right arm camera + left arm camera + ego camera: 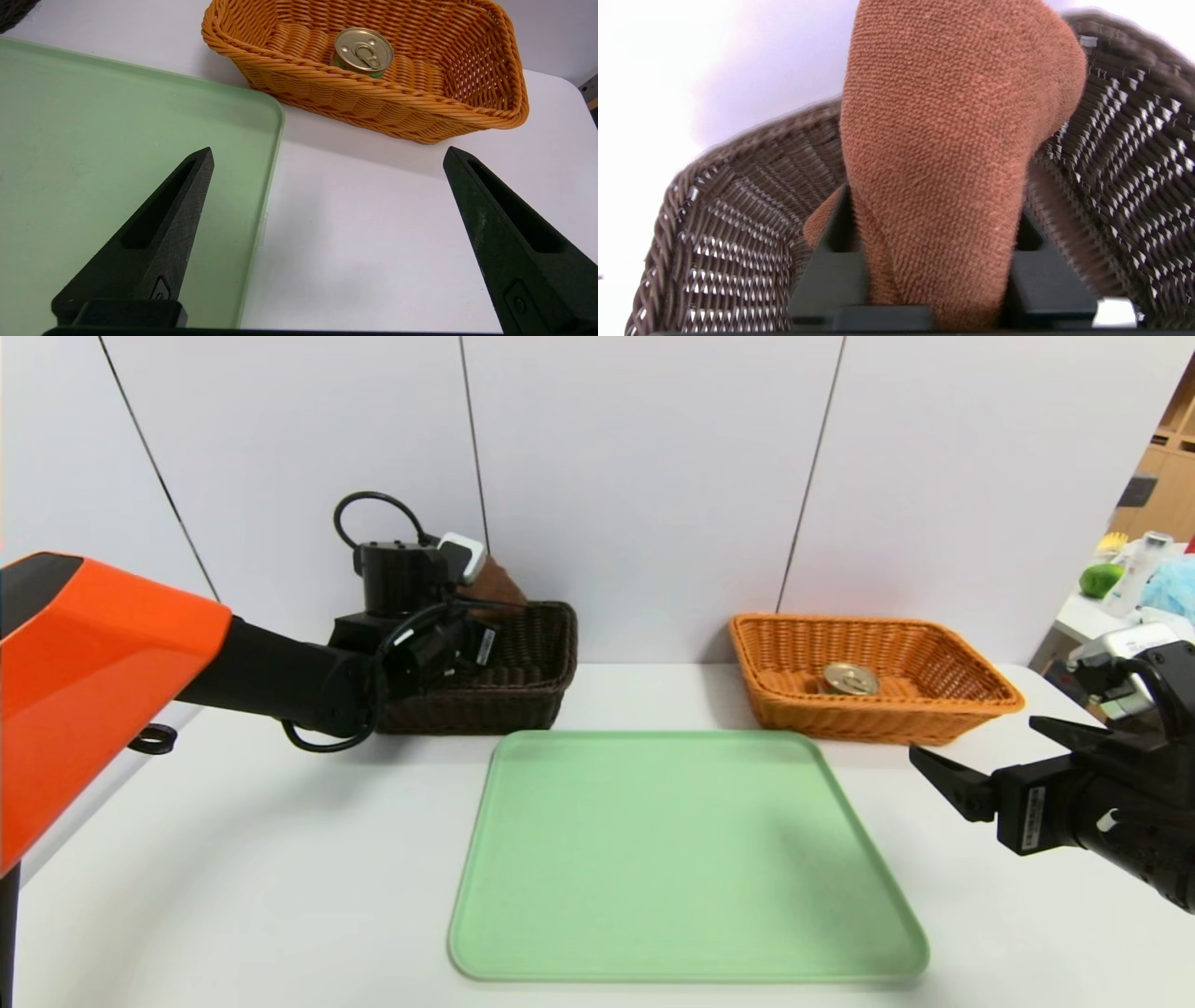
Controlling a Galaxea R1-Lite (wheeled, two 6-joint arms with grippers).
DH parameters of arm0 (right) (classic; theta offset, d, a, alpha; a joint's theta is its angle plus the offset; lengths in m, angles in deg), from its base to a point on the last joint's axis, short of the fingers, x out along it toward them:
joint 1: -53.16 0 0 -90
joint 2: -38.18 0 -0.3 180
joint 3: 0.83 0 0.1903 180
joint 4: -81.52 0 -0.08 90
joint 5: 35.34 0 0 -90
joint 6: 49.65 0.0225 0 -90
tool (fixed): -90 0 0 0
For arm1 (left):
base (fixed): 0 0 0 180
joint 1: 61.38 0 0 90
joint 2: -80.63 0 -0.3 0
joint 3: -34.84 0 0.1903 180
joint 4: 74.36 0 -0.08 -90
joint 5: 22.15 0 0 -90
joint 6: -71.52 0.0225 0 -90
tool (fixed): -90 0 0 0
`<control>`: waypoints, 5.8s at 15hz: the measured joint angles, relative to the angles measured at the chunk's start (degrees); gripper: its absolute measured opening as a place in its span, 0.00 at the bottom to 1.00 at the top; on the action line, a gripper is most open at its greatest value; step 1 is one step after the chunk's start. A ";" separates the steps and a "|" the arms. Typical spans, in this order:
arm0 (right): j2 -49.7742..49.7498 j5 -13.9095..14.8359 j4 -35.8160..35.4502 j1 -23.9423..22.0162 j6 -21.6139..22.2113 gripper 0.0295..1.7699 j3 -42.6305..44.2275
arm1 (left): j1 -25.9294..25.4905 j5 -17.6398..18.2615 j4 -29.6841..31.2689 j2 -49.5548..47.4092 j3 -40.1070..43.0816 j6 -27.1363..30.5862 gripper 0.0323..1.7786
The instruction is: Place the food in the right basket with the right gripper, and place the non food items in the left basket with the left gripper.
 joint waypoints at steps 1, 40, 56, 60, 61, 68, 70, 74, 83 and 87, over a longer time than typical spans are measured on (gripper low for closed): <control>0.00 0.02 0.00 0.06 0.00 0.96 0.00 | 0.02 0.00 0.30 -0.06 0.35 -0.13 0.47; -15.36 4.72 2.76 -16.77 -7.35 0.96 -5.84 | -7.08 -16.86 -2.40 -66.02 57.99 -5.49 0.95; -45.24 3.64 12.47 -20.38 -9.42 0.96 -15.98 | -14.47 -14.63 -11.91 -99.16 70.97 -6.28 0.95; -49.35 3.61 12.82 -20.38 -9.73 0.96 -17.97 | -16.81 -12.92 -12.31 -103.97 73.70 -6.29 0.95; -49.81 3.45 12.85 -20.39 -9.51 0.96 -18.21 | -17.34 -12.90 -12.29 -104.73 74.20 -6.34 0.95; -54.58 2.54 13.20 -22.28 -9.20 0.96 -20.44 | -19.58 -9.89 -16.35 -110.43 76.46 -8.48 0.95; -56.00 2.51 12.79 -22.75 -9.03 0.96 -21.05 | -19.57 -8.09 -18.08 -112.17 76.46 -8.52 0.95; -58.10 1.90 12.21 -22.58 -8.70 0.96 -22.08 | -19.46 -4.33 -25.05 -117.52 75.97 -8.68 0.95; -67.80 -9.26 22.25 -21.32 -7.27 0.96 -25.47 | -19.41 7.14 -27.06 -120.17 75.91 -9.07 0.95; -70.67 -14.53 24.59 -21.32 -5.49 0.96 -25.21 | -19.41 10.67 -29.46 -120.20 76.35 -9.59 0.95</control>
